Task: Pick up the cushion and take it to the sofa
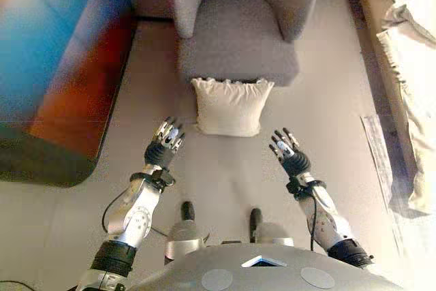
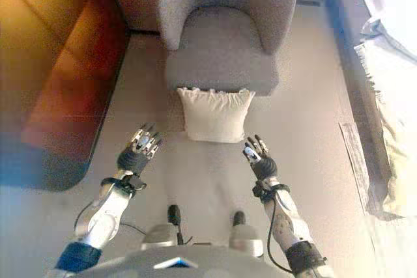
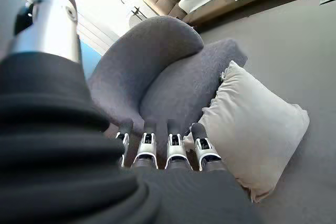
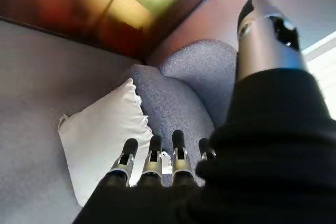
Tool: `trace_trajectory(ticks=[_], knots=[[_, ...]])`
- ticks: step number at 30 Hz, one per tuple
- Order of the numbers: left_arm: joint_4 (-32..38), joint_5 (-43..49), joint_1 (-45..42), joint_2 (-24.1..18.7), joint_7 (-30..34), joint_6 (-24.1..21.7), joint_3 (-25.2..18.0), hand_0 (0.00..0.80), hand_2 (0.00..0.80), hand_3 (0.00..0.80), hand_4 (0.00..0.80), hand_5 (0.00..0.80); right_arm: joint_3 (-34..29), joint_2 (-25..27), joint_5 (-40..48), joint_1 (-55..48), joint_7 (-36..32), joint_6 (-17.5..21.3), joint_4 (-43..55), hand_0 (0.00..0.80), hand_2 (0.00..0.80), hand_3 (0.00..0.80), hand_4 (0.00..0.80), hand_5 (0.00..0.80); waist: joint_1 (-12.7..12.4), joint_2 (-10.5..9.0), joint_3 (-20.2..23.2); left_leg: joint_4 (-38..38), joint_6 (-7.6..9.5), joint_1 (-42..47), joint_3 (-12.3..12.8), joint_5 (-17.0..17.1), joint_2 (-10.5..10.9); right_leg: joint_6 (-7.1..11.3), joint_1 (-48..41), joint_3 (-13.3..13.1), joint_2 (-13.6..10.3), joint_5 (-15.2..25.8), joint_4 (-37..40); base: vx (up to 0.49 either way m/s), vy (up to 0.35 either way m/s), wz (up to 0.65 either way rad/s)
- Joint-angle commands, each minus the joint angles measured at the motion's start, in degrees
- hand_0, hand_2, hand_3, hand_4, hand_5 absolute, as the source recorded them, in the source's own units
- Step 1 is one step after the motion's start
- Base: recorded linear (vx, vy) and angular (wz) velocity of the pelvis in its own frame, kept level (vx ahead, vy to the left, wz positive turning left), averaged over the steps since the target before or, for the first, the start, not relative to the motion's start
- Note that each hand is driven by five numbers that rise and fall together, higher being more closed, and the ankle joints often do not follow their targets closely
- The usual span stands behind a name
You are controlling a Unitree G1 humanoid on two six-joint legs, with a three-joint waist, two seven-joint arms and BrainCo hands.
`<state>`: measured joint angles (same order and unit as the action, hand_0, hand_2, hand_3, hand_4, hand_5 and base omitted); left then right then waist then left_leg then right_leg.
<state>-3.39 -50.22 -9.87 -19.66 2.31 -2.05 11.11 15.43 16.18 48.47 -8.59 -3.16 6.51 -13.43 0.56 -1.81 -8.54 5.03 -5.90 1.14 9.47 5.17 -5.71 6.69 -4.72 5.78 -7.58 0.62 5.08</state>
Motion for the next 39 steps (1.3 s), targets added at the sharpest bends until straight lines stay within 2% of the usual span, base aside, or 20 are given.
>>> trace_trajectory(ticks=[1, 8, 20, 24, 30, 33, 39], knots=[[2.4, 2.0, 2.9, 0.1, 0.7, -3.3, 0.6, 0.000, 0.000, 0.000, 0.000, 0.000, -0.4, -1.5, 0.3, 2.9, 0.1, 2.6, 3.7, 0.000, 0.000, 0.000, 0.000, 0.000, -0.5, 0.81, 0.5, -2.0, 2.10, -1.3, -1.8, -4.2, 1.4, 0.63, 3.2, 2.3, 1.3, 0.7, -2.0, 0.000, 0.000, 0.00], [2.3, 2.0, 2.7, 0.2, 0.5, -4.7, 0.2, 0.000, 0.000, 0.000, 0.000, 0.000, -0.6, -1.4, 0.5, 2.8, -0.2, 2.8, 3.6, 0.000, 0.000, 0.000, 0.000, 0.000, -0.6, 0.80, 0.3, -2.3, 2.08, -1.5, -1.9, -4.2, 1.5, 0.61, 3.3, 2.5, 1.2, 0.7, -2.0, 0.000, 0.000, 0.00], [2.3, 2.4, 2.0, 0.0, 1.2, -4.2, 0.1, 0.000, 0.000, 0.000, 0.000, 0.000, -0.6, -1.7, 0.8, 2.2, 0.2, 3.6, 3.4, 0.000, 0.000, 0.000, 0.000, 0.000, -0.4, 1.09, 0.2, -2.5, 2.19, -1.2, -1.7, -4.7, 1.9, 0.86, 3.1, 2.6, 0.8, 0.8, -2.0, 0.011, 0.005, 0.00], [2.9, 2.3, 0.7, -0.2, 1.4, -3.9, -0.3, 0.000, 0.000, 0.000, 0.000, 0.000, -1.2, -1.5, 0.6, 0.9, 0.5, 1.9, 4.6, 0.000, 0.000, 0.000, 0.000, 0.000, -0.1, 0.90, 0.4, -3.9, 2.46, -1.6, -1.2, -5.4, 2.1, 1.01, 3.4, 2.2, 0.3, 0.7, -2.4, 0.054, 0.045, -0.01], [2.4, 1.9, -0.1, -0.5, 1.9, -4.7, -1.0, 0.000, 0.000, 0.000, 0.000, 0.000, -0.9, -1.4, 0.9, 0.4, -0.9, 2.2, 3.9, 0.000, 0.000, 0.000, 0.000, 0.000, 0.1, 0.63, 0.1, -5.7, 2.90, -1.8, -0.3, -6.6, 2.7, 1.66, 3.0, 1.3, -0.6, 0.3, -3.4, 0.081, 0.067, -0.03], [3.4, 2.1, -2.1, -1.0, 1.4, -4.3, -1.6, 0.000, 0.000, 0.000, 0.000, 0.000, -1.2, -1.1, 0.9, -1.7, -0.8, -0.3, 6.3, 0.000, 0.000, 0.000, 0.000, 0.000, 0.5, 0.38, 0.5, -7.4, 3.44, -2.3, 0.3, -7.4, 3.2, 2.09, 3.5, 0.8, -1.5, -0.6, -5.9, 0.110, 0.095, -0.09], [1.9, 1.5, 1.0, -1.6, 0.9, -4.9, -3.1, 0.000, 0.000, 0.000, 0.000, 0.000, -0.5, -2.3, -0.1, 1.0, -3.0, 0.6, 3.7, 0.000, 0.000, 0.000, 0.000, 0.000, 0.8, 0.30, -1.5, -11.8, 5.45, -4.8, 1.1, -9.0, 3.3, 3.25, 7.2, -0.8, -3.1, -2.2, -15.6, 0.024, 0.109, -0.17]])
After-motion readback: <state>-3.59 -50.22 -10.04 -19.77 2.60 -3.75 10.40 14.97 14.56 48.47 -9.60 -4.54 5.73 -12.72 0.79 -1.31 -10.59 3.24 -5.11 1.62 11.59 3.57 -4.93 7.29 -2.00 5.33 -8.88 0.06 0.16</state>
